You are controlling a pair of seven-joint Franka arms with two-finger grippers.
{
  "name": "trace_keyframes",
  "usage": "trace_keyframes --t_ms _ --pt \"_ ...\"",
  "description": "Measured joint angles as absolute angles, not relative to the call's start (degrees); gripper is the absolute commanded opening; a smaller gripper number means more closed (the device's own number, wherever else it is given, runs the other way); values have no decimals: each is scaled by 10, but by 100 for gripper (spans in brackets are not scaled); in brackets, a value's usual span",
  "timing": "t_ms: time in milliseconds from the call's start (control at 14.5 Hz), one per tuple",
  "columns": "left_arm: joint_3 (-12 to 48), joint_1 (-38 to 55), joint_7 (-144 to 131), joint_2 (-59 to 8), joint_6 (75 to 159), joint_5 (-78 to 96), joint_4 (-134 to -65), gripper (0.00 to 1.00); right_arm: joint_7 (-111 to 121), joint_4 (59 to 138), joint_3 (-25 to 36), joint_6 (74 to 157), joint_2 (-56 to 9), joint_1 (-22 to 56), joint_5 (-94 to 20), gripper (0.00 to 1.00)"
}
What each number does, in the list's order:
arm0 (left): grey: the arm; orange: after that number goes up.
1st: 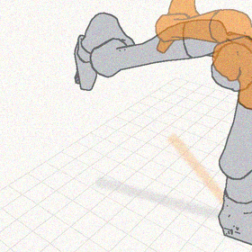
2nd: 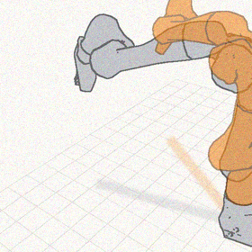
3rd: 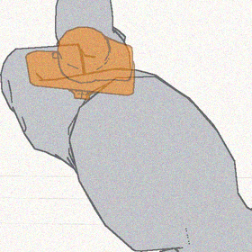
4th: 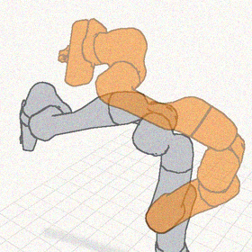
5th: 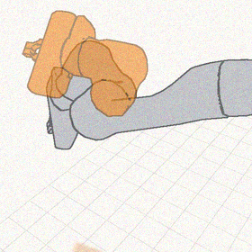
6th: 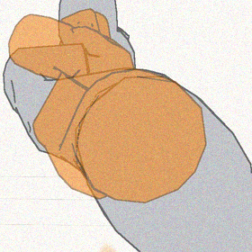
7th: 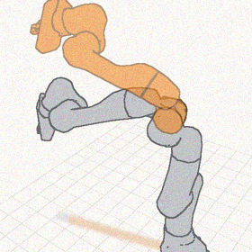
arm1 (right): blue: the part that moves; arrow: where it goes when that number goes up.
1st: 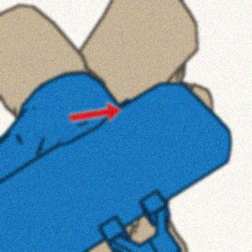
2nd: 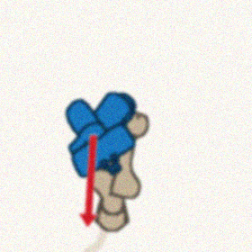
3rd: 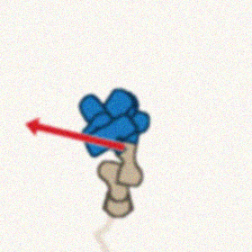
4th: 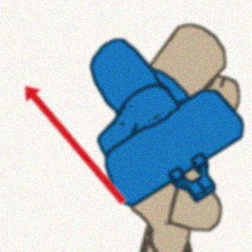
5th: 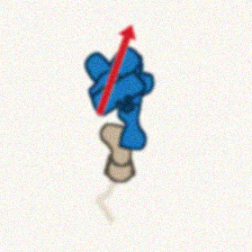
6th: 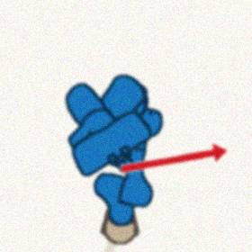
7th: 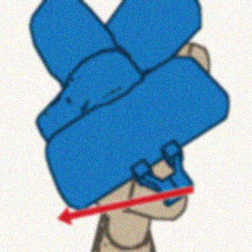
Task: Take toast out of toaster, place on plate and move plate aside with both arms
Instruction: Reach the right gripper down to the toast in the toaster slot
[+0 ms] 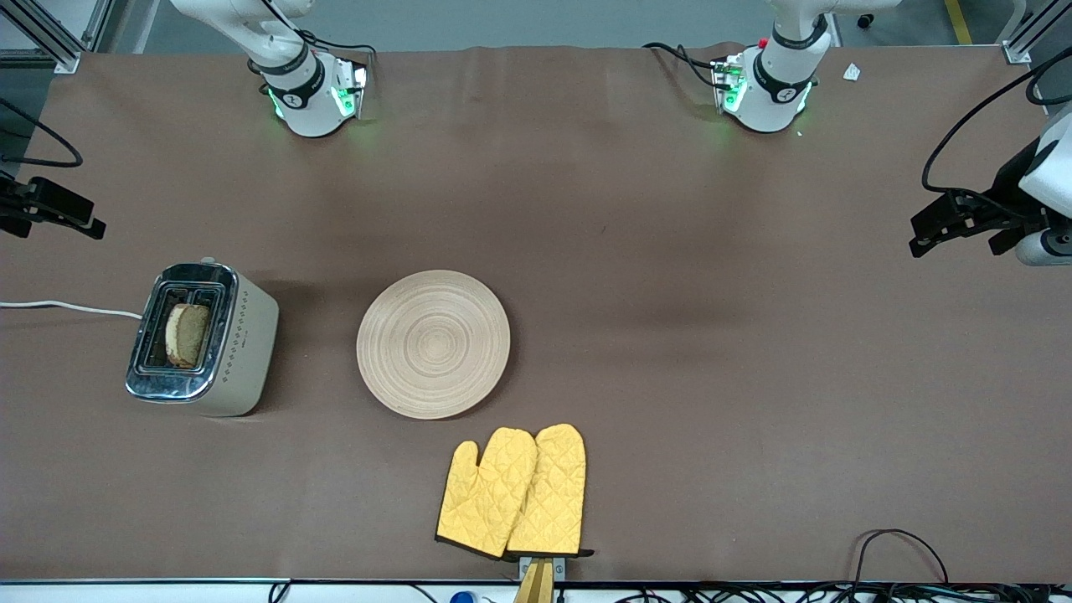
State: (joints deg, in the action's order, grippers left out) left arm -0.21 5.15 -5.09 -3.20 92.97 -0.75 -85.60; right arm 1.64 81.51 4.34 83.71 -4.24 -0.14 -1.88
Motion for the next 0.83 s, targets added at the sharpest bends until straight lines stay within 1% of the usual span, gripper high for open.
trace_keyframes --t_ms 621,828 --pt "-2 51 -51 -32 930 -7 -856 100 57 829 47 842 -45 -2 -18 100" --pt "-2 51 -51 -32 930 -7 -856 100 61 890 51 919 -53 -9 -18 100"
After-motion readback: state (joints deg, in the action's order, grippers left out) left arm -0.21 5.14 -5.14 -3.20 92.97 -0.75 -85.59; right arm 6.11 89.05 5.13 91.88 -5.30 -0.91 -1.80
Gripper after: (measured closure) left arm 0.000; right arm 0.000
